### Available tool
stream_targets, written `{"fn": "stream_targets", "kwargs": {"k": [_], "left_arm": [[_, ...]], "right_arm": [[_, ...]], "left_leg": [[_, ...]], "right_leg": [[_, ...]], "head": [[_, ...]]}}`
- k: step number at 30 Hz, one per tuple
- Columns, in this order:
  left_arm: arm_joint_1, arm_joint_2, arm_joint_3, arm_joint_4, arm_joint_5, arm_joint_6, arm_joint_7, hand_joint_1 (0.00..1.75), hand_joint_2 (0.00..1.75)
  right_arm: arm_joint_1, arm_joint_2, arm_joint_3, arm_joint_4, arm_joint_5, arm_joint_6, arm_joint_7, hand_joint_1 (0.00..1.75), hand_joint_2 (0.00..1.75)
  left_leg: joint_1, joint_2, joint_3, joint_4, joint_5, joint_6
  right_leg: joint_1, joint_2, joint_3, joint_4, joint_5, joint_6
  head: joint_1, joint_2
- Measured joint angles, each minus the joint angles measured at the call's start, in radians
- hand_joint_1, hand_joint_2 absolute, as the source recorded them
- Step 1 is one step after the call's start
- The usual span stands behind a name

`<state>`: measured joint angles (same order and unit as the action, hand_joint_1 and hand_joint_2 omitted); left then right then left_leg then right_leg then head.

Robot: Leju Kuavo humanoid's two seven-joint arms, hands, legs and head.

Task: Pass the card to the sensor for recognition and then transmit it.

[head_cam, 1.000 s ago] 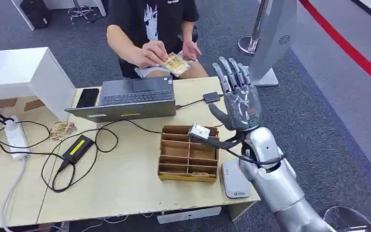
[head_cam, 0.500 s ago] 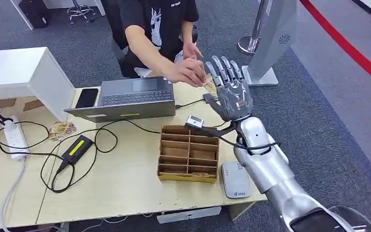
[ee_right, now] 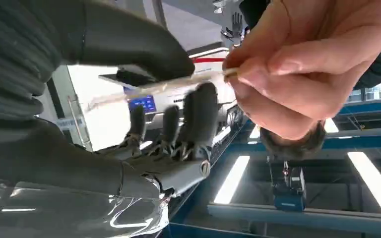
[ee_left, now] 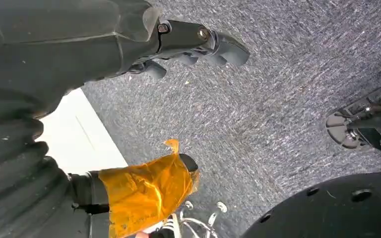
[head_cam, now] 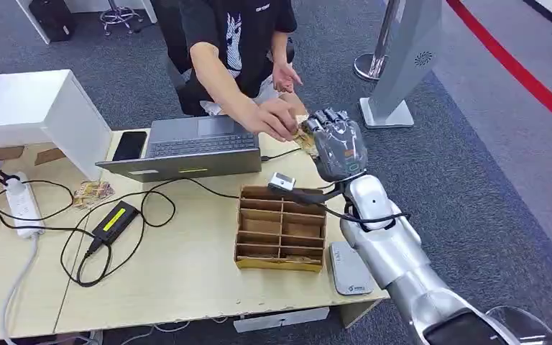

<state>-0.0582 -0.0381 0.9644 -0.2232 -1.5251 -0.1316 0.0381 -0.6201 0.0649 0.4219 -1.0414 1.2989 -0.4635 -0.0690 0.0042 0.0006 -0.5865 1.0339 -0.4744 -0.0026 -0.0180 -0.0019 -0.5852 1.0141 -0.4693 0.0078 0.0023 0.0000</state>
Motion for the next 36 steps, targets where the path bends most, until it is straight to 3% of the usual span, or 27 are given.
{"fn": "stream_targets", "kwargs": {"k": [19,29,36], "left_arm": [[0.002,0.000,0.000,0.000,0.003,0.008,0.000,0.00,1.75],[0.016,-0.002,0.035,0.000,0.046,0.028,0.011,0.00,1.75],[0.019,-0.011,0.077,0.000,0.079,0.041,0.021,0.00,1.75]], "right_arm": [[0.023,0.000,0.000,-0.050,-0.010,0.000,-0.013,1.75,1.75],[0.297,-0.068,-0.021,-0.439,-0.123,-0.029,-0.096,1.75,1.75],[0.494,-0.124,-0.058,-0.593,-0.214,-0.013,-0.148,1.75,1.75]], "left_leg": [[0.000,0.000,0.000,0.000,0.000,0.000],[0.000,0.000,-0.001,0.000,-0.004,-0.001],[0.000,0.000,-0.001,0.000,-0.005,0.001]], "right_leg": [[0.000,0.000,-0.001,0.000,0.000,0.000],[0.000,0.000,-0.001,-0.001,-0.003,0.001],[0.000,0.000,-0.001,-0.001,-0.003,0.001]], "head": [[0.000,0.000],[0.000,0.000],[0.000,0.000]]}}
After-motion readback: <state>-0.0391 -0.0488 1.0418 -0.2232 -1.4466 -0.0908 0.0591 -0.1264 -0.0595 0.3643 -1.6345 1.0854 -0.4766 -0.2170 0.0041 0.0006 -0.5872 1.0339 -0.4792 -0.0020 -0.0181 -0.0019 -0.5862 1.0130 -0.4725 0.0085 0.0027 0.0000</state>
